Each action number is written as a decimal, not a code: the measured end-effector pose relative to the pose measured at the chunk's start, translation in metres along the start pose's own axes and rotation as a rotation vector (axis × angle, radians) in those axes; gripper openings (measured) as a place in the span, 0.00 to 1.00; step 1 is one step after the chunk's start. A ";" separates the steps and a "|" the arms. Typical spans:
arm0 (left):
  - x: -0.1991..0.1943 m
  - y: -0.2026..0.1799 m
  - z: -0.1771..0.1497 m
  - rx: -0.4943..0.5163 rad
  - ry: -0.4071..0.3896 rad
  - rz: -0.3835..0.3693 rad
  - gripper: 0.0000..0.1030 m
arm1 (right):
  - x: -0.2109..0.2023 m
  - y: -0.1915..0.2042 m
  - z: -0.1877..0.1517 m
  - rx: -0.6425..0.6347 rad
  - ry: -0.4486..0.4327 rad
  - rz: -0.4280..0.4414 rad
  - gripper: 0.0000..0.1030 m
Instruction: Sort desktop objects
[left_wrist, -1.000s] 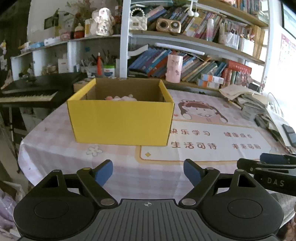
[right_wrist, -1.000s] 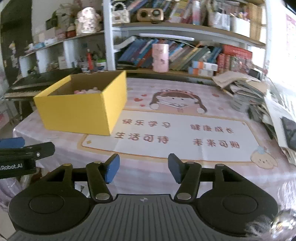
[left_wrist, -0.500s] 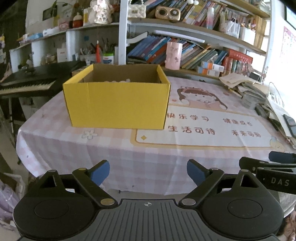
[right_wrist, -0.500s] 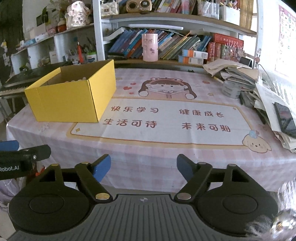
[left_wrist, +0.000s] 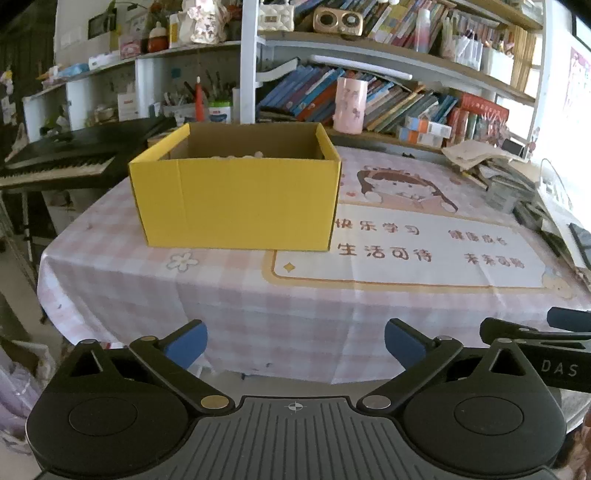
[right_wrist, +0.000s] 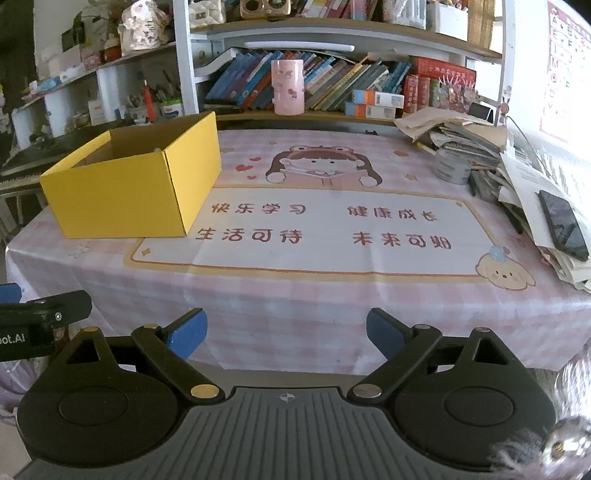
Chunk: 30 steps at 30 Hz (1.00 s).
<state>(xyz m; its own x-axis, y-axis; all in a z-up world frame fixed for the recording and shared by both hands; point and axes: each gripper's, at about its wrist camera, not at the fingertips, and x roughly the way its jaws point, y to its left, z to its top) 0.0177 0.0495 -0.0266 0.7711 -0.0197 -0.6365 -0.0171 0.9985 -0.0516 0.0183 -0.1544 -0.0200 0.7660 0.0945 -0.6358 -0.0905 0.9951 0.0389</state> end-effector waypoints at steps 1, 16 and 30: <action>0.000 0.000 0.000 -0.003 0.002 -0.002 1.00 | 0.000 0.000 -0.001 0.001 0.003 -0.003 0.90; 0.003 0.004 -0.002 -0.034 0.041 -0.010 1.00 | -0.001 0.000 -0.002 -0.001 0.005 -0.012 0.95; 0.001 -0.002 -0.005 -0.017 0.042 0.000 1.00 | -0.001 -0.001 -0.005 0.001 0.013 -0.007 0.95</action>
<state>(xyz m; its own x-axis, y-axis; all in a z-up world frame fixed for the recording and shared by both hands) 0.0151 0.0475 -0.0305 0.7437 -0.0217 -0.6682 -0.0285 0.9975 -0.0641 0.0150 -0.1556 -0.0234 0.7582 0.0874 -0.6462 -0.0848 0.9958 0.0353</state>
